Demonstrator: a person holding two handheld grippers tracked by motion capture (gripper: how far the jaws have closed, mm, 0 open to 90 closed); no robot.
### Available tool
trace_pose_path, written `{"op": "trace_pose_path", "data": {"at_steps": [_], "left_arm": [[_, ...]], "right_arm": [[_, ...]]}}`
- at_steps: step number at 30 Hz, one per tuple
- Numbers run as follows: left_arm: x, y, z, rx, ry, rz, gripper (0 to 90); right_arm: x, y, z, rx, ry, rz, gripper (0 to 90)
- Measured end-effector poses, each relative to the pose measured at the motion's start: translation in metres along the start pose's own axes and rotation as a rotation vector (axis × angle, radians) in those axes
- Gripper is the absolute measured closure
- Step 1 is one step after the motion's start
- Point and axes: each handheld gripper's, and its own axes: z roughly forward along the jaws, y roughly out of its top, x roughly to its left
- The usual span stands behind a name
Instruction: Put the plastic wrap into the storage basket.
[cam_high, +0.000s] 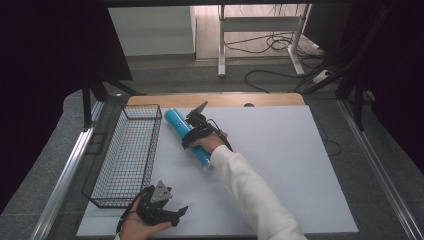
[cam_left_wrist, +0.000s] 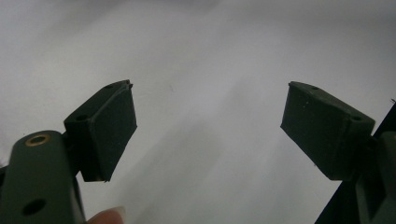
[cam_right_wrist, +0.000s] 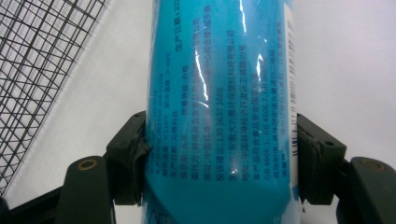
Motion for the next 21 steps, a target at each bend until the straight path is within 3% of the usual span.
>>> {"op": "trace_pose_path", "data": {"at_steps": [12, 21], "left_arm": [[0.000, 0.000, 0.001, 0.001, 0.002, -0.001, 18.0], [0.001, 0.001, 0.000, -0.015, 0.001, -0.016, 17.9]], "right_arm": [[-0.012, -0.019, -0.047, -0.068, 0.077, -0.018, 31.9], [-0.017, -0.046, -0.083, -0.148, 0.118, -0.051, 31.9]]}}
